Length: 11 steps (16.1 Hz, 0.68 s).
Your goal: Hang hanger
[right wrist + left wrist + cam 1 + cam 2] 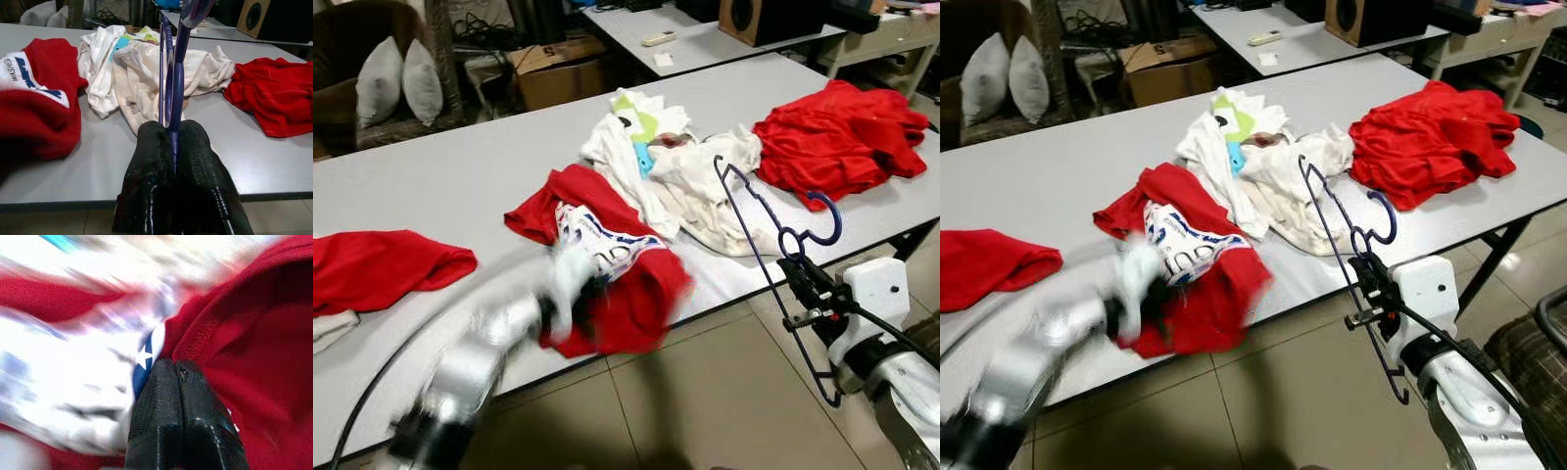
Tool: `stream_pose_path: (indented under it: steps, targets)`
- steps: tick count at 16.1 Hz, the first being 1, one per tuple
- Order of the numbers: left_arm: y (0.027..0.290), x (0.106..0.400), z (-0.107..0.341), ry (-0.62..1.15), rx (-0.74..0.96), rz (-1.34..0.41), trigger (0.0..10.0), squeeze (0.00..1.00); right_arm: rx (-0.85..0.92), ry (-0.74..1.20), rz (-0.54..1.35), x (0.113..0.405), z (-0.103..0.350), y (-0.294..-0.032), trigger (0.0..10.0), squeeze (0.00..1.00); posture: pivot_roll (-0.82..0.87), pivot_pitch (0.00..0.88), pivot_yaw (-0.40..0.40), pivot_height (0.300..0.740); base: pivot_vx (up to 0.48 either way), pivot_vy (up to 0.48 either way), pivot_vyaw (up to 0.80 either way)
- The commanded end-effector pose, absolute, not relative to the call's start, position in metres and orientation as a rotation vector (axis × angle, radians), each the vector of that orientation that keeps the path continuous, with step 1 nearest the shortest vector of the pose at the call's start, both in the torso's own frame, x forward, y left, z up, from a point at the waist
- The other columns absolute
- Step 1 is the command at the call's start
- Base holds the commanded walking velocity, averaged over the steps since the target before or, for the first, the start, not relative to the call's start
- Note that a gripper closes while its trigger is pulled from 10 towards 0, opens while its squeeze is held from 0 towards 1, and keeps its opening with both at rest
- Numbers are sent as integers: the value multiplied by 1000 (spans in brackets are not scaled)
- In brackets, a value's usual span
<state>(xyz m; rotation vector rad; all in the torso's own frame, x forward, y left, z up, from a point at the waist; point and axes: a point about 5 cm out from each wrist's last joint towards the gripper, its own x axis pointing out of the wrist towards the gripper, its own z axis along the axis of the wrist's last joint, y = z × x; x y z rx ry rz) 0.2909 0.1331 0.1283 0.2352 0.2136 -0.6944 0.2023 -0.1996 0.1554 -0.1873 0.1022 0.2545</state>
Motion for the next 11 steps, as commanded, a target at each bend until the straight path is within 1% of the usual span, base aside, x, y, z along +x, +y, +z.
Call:
stream_pose_path:
  steps: [1, 2, 5, 6, 7, 8, 9, 11]
  targets:
    - [146, 305, 146, 116, 270, -560, 0, 0, -193, 91, 241, 203, 156, -201, 10000, 0, -152, 0, 112, 740, 0, 0, 0]
    - [151, 319, 173, -18, 324, -491, 0, 0, -193, 86, 237, 204, 157, -201, 10000, 0, -154, 0, 117, 740, 0, 0, 0]
    - [155, 328, 191, -118, 386, -416, 0, 0, -193, 79, 230, 205, 158, -202, 10000, 0, -150, 0, 117, 740, 0, 0, 0]
    - [162, 347, 207, -199, 542, -323, 0, 0, -192, 69, 229, 209, 158, -201, 10000, 0, -145, 0, 114, 740, 0, 0, 0]
    - [161, 351, 209, -204, 578, -331, 0, 0, -192, 68, 232, 210, 158, -201, 10000, 0, -144, 0, 115, 740, 0, 0, 0]
    - [158, 354, 206, -187, 614, -394, 0, 0, -192, 66, 236, 211, 158, -199, 10000, 0, -143, 0, 117, 740, 0, 0, 0]
    - [154, 350, 194, -116, 598, -481, 0, 0, -192, 65, 237, 211, 158, -199, 10000, 0, -145, 0, 120, 740, 0, 0, 0]
    - [151, 341, 170, -2, 587, -562, 0, 0, -191, 64, 239, 211, 158, -198, 10000, 0, -146, 0, 120, 740, 0, 0, 0]
